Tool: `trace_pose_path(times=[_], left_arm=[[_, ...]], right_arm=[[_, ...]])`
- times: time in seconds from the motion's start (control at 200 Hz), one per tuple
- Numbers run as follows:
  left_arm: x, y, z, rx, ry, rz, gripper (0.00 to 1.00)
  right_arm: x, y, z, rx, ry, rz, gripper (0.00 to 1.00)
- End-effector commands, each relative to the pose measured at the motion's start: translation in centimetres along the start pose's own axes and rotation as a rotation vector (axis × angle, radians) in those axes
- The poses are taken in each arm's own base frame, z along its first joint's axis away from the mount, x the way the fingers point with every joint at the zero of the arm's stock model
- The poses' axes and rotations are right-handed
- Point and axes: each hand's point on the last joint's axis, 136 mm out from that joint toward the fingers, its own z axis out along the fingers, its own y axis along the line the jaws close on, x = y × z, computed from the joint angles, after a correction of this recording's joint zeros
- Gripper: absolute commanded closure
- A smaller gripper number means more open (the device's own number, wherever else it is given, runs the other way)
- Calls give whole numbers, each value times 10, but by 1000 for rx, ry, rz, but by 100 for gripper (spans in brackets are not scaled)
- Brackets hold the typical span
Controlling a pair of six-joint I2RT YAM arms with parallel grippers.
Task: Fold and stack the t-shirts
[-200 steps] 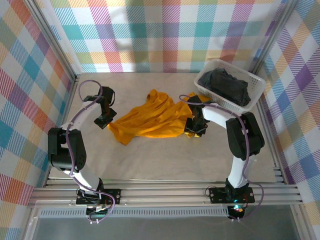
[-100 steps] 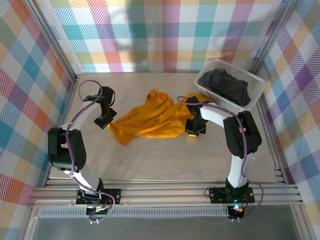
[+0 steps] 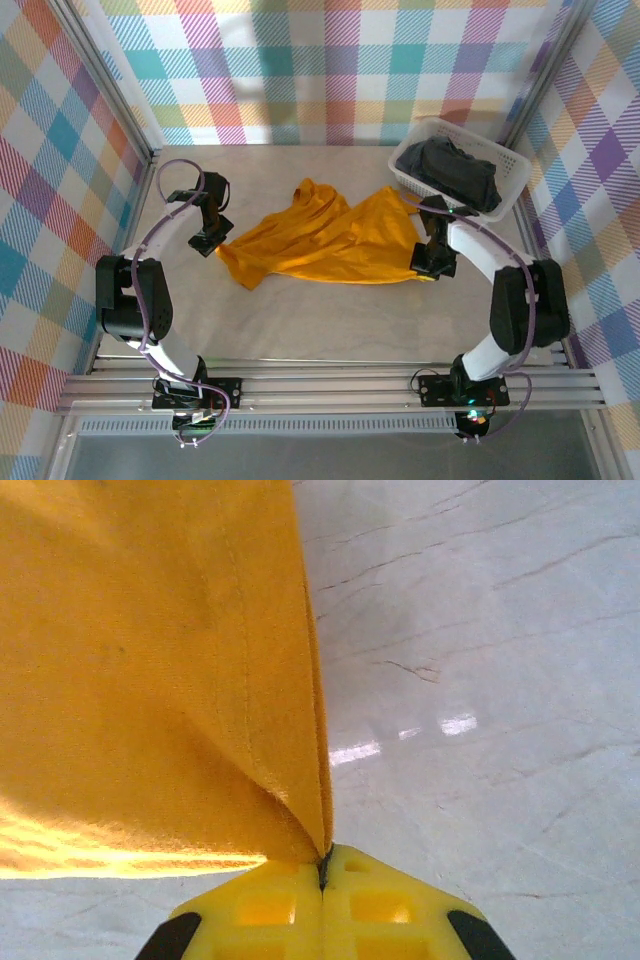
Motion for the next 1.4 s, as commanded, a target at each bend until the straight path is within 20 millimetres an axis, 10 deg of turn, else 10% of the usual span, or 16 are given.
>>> trace_pose_path(times=[0.0, 0.07, 0.27, 0.725, 0.945, 1.08, 1.215, 1.395], left_arm=[[-3, -3, -6, 9, -16, -10, 100], [-2, -2, -6, 9, -12, -11, 100], [2, -3, -7, 18, -4, -6, 100], [7, -7, -5, 27, 7, 1, 100], [8, -10, -5, 41, 12, 2, 100], [9, -15, -6, 63, 19, -7, 100], [6, -22, -16, 108, 17, -31, 100], [-12, -45, -63, 264, -25, -99, 100]], right_arm=[[17, -9, 1, -8, 70, 12, 100], [21, -5, 8, -23, 111, 24, 100], [25, -4, 8, -49, 108, 130, 53], [14, 3, 37, -77, 142, 161, 46], [11, 11, 60, -87, 191, 150, 51], [1, 19, 56, -110, 171, 131, 80], [-27, 36, 23, -146, 48, 47, 100], [-74, 80, -60, -296, -152, -64, 100]])
